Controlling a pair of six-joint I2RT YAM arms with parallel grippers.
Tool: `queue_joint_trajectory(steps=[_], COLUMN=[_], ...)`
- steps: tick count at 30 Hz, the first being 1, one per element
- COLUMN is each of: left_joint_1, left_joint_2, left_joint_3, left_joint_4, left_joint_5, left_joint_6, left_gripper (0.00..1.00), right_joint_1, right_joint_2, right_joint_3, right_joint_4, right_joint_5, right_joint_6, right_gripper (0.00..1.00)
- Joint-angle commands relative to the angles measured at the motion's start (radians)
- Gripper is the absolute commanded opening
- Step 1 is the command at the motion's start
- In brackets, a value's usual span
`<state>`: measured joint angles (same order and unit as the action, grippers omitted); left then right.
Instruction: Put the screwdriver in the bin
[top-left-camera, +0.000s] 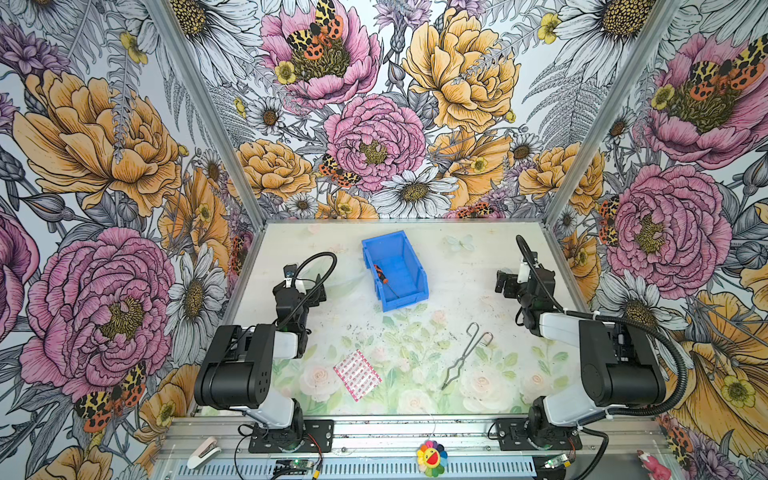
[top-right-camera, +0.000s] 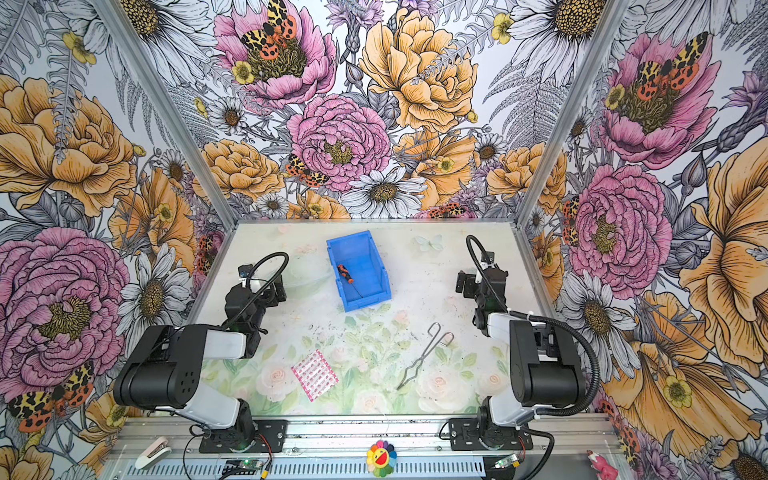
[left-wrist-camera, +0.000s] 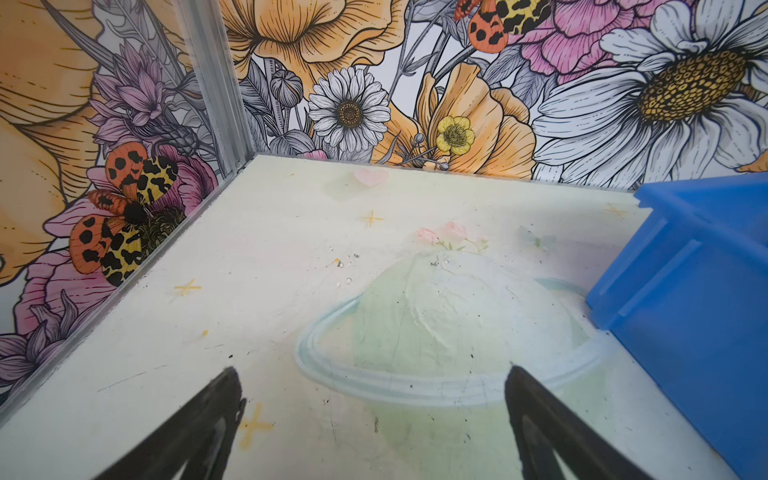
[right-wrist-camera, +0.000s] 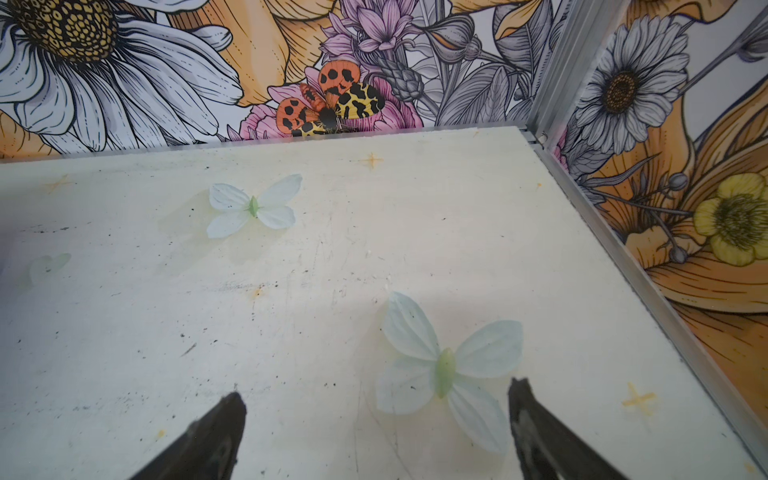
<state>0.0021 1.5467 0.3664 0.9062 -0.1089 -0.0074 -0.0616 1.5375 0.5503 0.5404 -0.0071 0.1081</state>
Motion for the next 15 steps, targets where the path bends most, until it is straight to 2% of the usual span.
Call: queue_joint_trajectory(steps=[1, 3, 6, 15], left_joint_1=[-0.007, -0.006, -0.008, -0.003], left_joint_2=[0.003, 0.003, 0.003, 0.003], left_joint_3=[0.014, 0.014, 0.015, 0.014], left_joint_4=[0.025, 0.024, 0.025, 0.022], left_joint_5=[-0.021, -0.021, -0.021, -0.011], left_joint_6=[0.02, 0.019, 0.02, 0.016], left_gripper=[0.99, 0.99, 0.99, 0.99], right_joint_1=[0.017, 0.034, 0.054, 0.057], right_joint_2=[-0.027, 0.011, 0.001, 0.001], right_joint_3=[-0.078, -0.152, -0.148, -0.148], right_joint_4=[0.151, 0.33, 0.308, 0.308], right_joint_5=[0.033, 0.044, 0.085, 0.088], right_joint_6=[-0.021, -0.042, -0.05, -0.05], right_gripper=[0.99, 0.99, 0.99, 0.99])
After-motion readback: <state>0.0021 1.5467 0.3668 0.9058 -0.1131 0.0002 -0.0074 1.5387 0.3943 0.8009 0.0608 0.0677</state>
